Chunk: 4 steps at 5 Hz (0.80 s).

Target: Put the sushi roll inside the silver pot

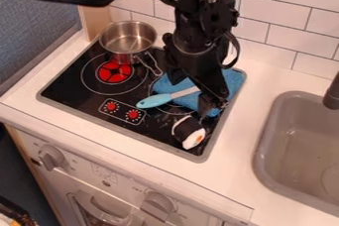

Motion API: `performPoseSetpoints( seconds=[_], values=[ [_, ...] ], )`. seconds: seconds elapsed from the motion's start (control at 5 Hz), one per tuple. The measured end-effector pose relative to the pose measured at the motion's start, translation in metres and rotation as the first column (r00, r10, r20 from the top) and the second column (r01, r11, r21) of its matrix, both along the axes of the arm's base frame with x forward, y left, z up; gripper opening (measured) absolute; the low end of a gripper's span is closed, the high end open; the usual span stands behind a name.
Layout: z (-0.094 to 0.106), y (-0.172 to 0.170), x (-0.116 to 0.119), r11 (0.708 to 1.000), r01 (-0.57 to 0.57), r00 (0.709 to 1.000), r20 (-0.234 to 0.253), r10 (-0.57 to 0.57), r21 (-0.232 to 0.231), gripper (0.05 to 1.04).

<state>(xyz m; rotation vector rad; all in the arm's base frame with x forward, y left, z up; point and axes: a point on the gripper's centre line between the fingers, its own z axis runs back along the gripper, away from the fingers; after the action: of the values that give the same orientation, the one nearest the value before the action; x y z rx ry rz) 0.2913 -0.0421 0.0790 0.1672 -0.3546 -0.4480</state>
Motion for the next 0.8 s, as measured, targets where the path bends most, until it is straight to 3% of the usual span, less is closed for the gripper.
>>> performPoseSetpoints(
  seconds=[0.2,0.6,0.8],
  values=[
    [-0.007,-0.001,-0.003,1.000,-0.003,1.000,-0.023,0.002,-0.005,1.000],
    [-0.023,-0.005,-0.003,0.990,-0.011,1.000,-0.013,0.009,-0.141,0.999],
    [-0.039,-0.005,-0.005,0.981,-0.058,0.997,-0.066,0.047,-0.185,0.999]
  ],
)
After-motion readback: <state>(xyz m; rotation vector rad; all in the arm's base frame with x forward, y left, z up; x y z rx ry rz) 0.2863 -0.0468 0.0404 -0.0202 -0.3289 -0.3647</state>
